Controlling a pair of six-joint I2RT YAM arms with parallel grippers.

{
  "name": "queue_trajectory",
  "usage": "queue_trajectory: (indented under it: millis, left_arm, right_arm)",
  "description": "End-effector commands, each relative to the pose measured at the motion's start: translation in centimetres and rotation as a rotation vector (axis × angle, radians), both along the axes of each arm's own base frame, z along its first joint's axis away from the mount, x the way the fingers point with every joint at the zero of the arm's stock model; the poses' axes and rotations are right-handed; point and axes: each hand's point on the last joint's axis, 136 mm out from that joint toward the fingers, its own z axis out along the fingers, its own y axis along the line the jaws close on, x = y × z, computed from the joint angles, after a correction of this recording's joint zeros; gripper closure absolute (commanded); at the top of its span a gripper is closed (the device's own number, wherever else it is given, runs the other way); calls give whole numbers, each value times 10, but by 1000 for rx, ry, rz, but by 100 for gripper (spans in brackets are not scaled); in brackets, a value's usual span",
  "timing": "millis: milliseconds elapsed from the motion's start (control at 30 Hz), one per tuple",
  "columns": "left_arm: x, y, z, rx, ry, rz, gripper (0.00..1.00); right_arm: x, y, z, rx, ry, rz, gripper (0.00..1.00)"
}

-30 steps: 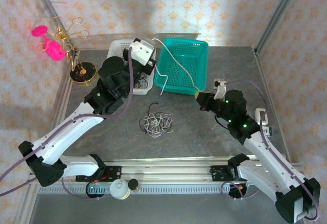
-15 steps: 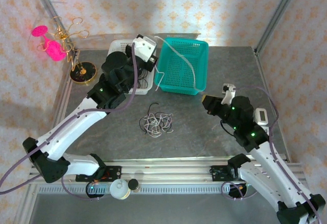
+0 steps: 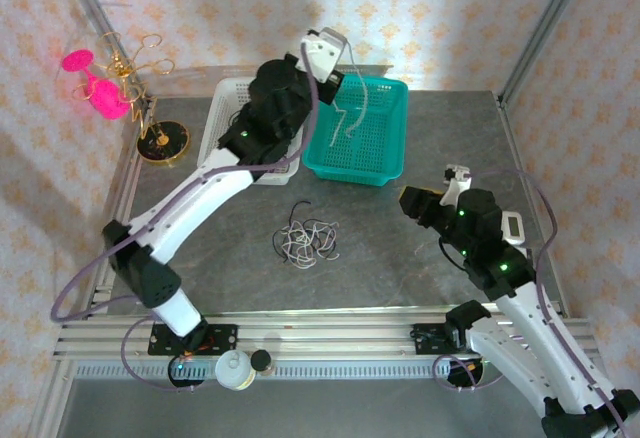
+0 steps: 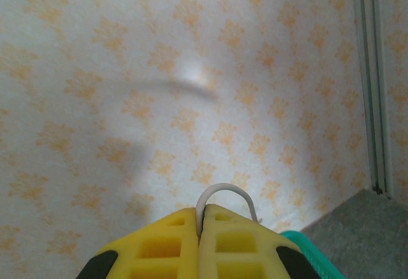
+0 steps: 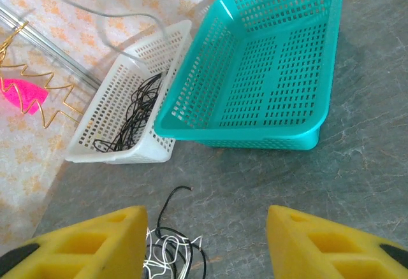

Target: Untangle the cables

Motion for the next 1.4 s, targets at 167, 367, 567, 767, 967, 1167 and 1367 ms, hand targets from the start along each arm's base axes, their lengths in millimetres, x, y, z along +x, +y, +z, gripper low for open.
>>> queue_trajectory:
  millis: [167,367,567,767,967,1167,1367]
  left_arm:
    - [63,-35,-68,18,101,46,100]
    - [106,-51,-149,27,281,57,100]
    - [123,-46,-211,31,414,70,93]
    - [113,-36,-261,73,523,80,46]
    - [90,-34,-257,43,576,45,34]
    - [16,-35,-219,-53,524,-51,25]
    - [-48,16,-223,-191,574,-13,29]
  right_arm:
    - [-8,-7,22,58,-45,-27,40]
    - [-2,-14,5,3,18,-77,40]
    - [6,-9,-6,-6,43,-72,40]
    - [18,5,-26,-13,102,-28,39]
    - [26,10,-42,-18,132,-25,38]
    - [31,15,-49,1,131,-13,39]
    - [36,16,-48,-76,111,13,39]
